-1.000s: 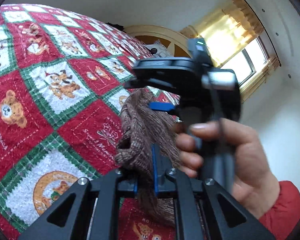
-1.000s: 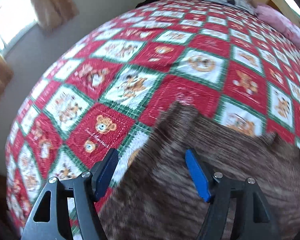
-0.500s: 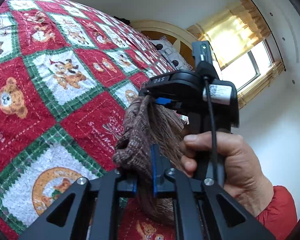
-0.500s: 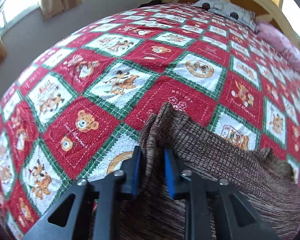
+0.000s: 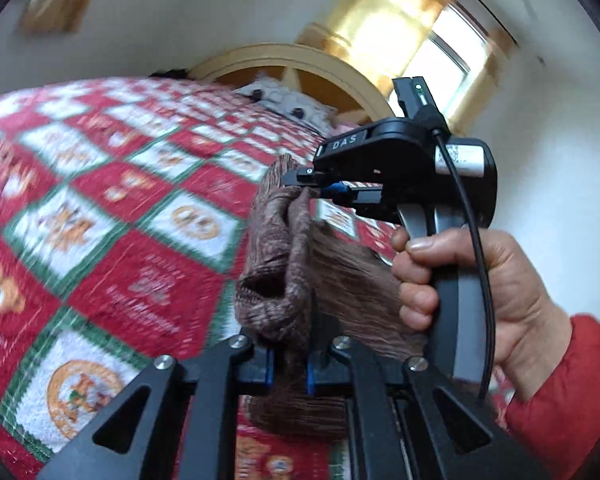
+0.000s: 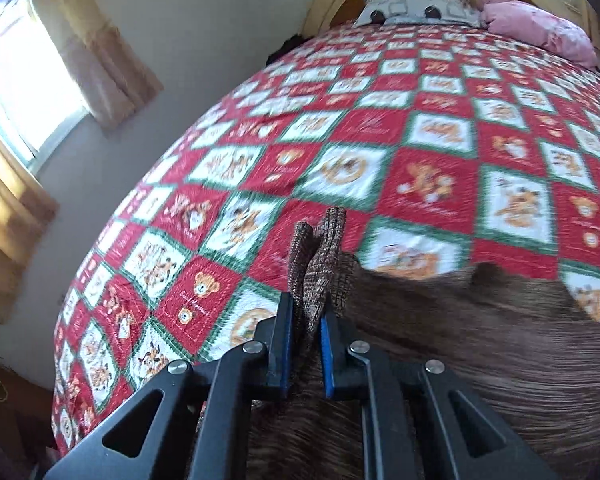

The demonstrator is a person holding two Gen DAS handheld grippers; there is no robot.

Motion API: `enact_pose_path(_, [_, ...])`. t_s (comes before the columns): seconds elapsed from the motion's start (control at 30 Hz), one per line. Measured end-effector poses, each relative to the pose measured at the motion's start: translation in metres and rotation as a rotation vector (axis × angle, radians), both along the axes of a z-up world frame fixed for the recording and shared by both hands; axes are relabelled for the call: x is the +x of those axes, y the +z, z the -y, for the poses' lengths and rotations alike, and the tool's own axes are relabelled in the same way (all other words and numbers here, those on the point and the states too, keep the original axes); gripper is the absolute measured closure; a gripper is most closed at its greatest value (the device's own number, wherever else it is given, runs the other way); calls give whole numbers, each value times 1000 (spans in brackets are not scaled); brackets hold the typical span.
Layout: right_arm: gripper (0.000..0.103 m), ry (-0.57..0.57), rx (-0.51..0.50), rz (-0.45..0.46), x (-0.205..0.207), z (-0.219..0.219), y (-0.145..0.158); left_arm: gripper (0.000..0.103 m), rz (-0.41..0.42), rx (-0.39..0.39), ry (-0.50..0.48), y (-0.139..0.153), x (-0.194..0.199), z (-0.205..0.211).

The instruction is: Fold small clothes

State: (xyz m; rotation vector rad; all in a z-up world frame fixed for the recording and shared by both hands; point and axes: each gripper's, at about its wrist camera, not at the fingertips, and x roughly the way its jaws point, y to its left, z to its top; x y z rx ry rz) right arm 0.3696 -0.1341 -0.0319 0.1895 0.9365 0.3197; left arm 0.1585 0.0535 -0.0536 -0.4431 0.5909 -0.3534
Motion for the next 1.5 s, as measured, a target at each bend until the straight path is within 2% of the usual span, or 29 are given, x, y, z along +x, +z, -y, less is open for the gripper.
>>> enact_pose_path(0.23, [92,-94,11,1,-26,81,-1,93,33,114,-159,14,-4,57])
enact_pose_path(0.43, [92,-127,19,9,-40,125,-2,93,66,171,-250,18,-12,93])
enact_pose_path(0.7, [92,-155,-6,22,-61,170,-2,93,55,186,-364,13,-13,131])
enact_pose_path(0.93, [92,-209,17,12,-77,208,-11,93,66,220,-428,12,-23,163])
enact_pose_path(1.03, [92,-215,23,20,-81,217,-9,93,63,212,-455,14,-23,172])
enact_pose_path(1.17, [92,-213,12,25,-86,229,-8,93,32,195,-475,10,-17,181])
enact_pose_path(1.5, [92,-252,11,23,-99,257,-11,93,55,231,-524,16,-27,208])
